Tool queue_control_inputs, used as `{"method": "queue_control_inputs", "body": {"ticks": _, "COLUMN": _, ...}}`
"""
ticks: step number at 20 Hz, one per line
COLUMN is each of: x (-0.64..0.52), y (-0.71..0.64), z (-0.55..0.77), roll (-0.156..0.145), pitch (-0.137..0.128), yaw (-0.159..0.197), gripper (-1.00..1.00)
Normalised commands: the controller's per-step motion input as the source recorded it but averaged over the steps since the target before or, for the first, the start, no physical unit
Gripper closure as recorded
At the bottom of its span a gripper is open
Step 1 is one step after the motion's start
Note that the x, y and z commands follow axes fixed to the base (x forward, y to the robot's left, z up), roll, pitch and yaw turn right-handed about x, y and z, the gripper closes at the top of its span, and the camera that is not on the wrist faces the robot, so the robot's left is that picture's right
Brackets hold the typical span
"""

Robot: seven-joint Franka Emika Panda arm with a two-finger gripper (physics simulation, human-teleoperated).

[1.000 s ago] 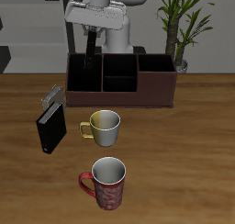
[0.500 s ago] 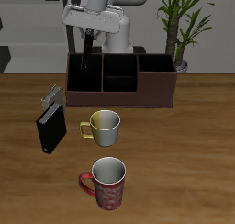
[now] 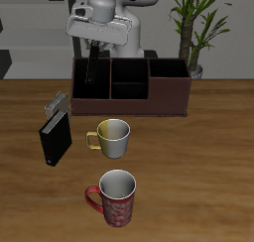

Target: Place the left black book into the back desk caddy's left compartment

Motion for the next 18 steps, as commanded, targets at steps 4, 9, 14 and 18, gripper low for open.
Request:
{"method": "queue_control_inputs", "body": {"ticks": 4, "x": 0.09, "y": -0.03, "z": -0.21, "roll": -0.001, "pitch": 0.039, "yaw": -0.024, "gripper": 1.0}}
{"method": "queue_control_inputs", "body": {"ticks": 9, "x": 0.07, "y": -0.04, "z": -0.13, "roll": -0.004, "pitch": 0.013, "yaw": 0.002, "gripper": 1.0}}
{"method": "queue_control_inputs", "body": {"ticks": 14, "x": 0.06, "y": -0.02, "z": -0.11, "roll": -0.002, "pitch": 0.02, "yaw": 0.0, "gripper": 1.0}}
{"method": "queue_control_inputs", "body": {"ticks": 18, "x": 0.08, "y": -0.09, "z": -0.05, "roll": -0.017, "pitch": 0.011, "yaw": -0.011, "gripper": 1.0}}
